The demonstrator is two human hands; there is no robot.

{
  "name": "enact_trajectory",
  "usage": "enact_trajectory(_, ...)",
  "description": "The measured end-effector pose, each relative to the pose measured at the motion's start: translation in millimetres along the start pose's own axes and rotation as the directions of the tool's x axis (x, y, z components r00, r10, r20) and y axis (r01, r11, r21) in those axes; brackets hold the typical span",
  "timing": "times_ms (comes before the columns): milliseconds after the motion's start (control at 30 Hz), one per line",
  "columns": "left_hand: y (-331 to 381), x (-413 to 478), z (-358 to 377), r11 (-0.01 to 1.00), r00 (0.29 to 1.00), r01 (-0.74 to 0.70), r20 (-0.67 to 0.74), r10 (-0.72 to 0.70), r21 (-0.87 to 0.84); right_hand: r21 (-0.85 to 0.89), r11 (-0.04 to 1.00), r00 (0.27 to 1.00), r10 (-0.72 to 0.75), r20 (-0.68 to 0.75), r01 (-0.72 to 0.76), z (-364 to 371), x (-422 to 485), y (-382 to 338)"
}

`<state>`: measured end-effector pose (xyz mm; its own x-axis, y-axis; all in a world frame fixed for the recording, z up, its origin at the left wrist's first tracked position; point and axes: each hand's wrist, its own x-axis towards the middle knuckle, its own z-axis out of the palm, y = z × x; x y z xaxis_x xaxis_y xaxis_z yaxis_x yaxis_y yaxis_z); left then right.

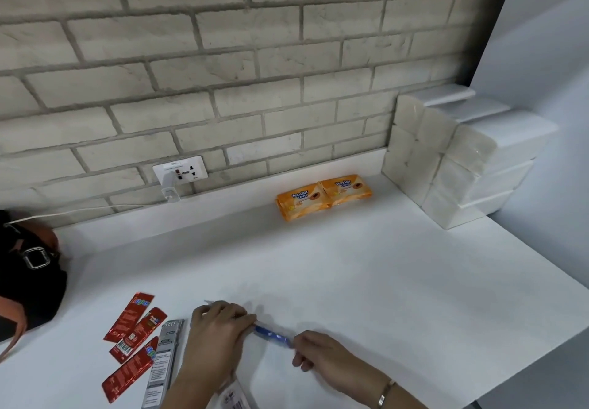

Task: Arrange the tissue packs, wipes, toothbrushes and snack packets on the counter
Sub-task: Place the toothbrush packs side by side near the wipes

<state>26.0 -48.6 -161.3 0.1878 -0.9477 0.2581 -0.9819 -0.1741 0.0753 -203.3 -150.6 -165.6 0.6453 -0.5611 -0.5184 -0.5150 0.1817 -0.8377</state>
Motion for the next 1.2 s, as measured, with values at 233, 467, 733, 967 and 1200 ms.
enact_trajectory(233, 16.6, 24.2, -22.9, 0.774, 0.891, 0.254, -0.171, -0.42, -0.581, 0.049, 0.993, 0.994, 0.11, 0.019, -0.111, -5.6, 0.1, -12.9)
enact_trajectory(467, 49.1, 52.1, -39.3, 0.016, 0.747, 0.394, 0.31, -0.589, -0.919, 0.033, 0.988, 0.989, 0.148, 0.016, -0.149, 1.9, 7.4, -34.9)
enact_trajectory(733, 41.3, 44.5, -13.7, -0.126, 0.703, 0.441, 0.429, -0.568, -0.888, 0.087, 0.98, 0.975, -0.165, -0.152, 0.18, 14.8, 9.0, -32.5)
enact_trajectory(967, 18.4, 33.4, 6.5, 0.604, 0.845, 0.484, 0.16, -0.51, -0.633, 0.031, 0.995, 0.992, -0.091, -0.087, 0.094, 7.8, 22.8, -50.3)
enact_trajectory(1200, -25.6, 35.7, 11.6, 0.976, 0.992, 0.122, 0.004, -0.124, -0.18, -0.17, 0.949, 0.954, -0.284, -0.096, 0.265, -33.6, 29.9, -104.9)
